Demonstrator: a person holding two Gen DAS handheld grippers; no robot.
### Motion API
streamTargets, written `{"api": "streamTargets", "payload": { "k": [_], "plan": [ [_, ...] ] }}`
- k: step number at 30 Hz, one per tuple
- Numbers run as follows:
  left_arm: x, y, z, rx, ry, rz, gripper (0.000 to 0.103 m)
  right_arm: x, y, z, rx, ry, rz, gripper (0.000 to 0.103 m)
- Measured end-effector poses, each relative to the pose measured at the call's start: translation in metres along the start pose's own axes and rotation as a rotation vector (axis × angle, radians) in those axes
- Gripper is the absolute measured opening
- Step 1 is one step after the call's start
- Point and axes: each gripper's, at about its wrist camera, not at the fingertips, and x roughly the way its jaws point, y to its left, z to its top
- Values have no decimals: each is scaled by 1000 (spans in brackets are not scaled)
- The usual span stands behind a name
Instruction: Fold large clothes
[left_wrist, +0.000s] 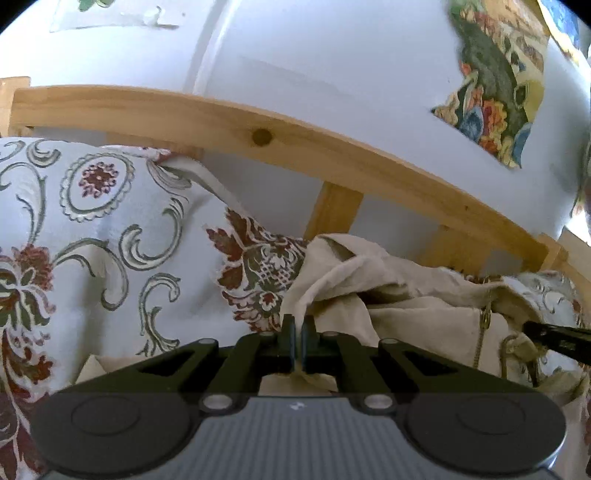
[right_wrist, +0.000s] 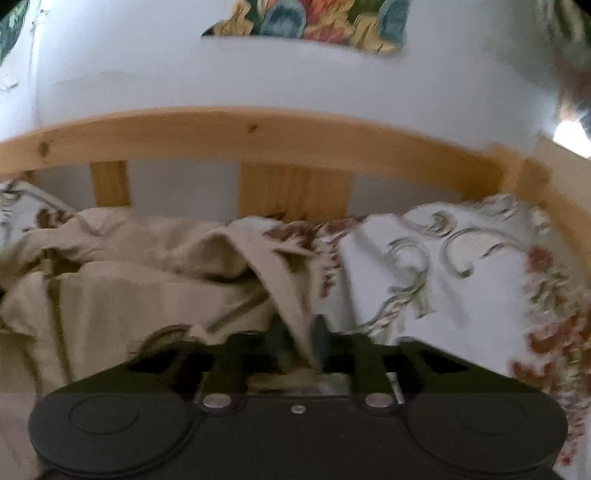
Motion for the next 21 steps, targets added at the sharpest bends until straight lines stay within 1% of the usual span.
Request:
{"api": "streamTargets", "payload": {
  "k": [2, 5, 7, 9, 11, 12, 13, 14, 15, 17, 18, 19, 20, 21],
  "plan": [
    [-8, 2, -4, -8, -25, -4, 2, -20, -4, -7, 26, -99, 4, 7],
    [-25, 11, -18, -25, -36, -37, 2, -62, 0, -26, -47, -244, -18, 6],
    [-40, 21, -33, -34, -28, -54, 2, -99, 3, -52, -79, -335, -21, 6],
    [-53, 33, -48, -54, 9, -82, 2, -134, 6, -83, -97, -404, -36, 6],
    [-62, 45, -59, -74, 74, -108, 5, -160, 8, -110, -99, -436, -40, 6],
    [-65, 51, -64, -87, 117, -127, 6, -169, 9, -122, -94, -431, -40, 6],
    [-70, 58, -68, -115, 158, -151, 11, -177, 8, -132, -79, -413, -36, 7],
    [-75, 63, -72, -136, 180, -163, 11, -182, 7, -138, -53, -388, -40, 10],
    [-83, 70, -76, -158, 190, -174, 12, -183, 4, -144, -16, -360, -45, 17],
    [-103, 80, -85, -164, 197, -201, 27, -184, -5, -151, 81, -298, -39, 20],
    [-113, 84, -90, -159, 201, -208, 31, -185, -9, -155, 117, -276, -34, 26],
    [-122, 88, -96, -158, 200, -213, 42, -185, -12, -158, 145, -248, -28, 30],
    [-131, 93, -101, -162, 203, -220, 48, -184, -14, -162, 162, -214, -23, 30],
    [-138, 97, -105, -165, 213, -221, 48, -185, -16, -164, 168, -192, -19, 32]
  ]
}}
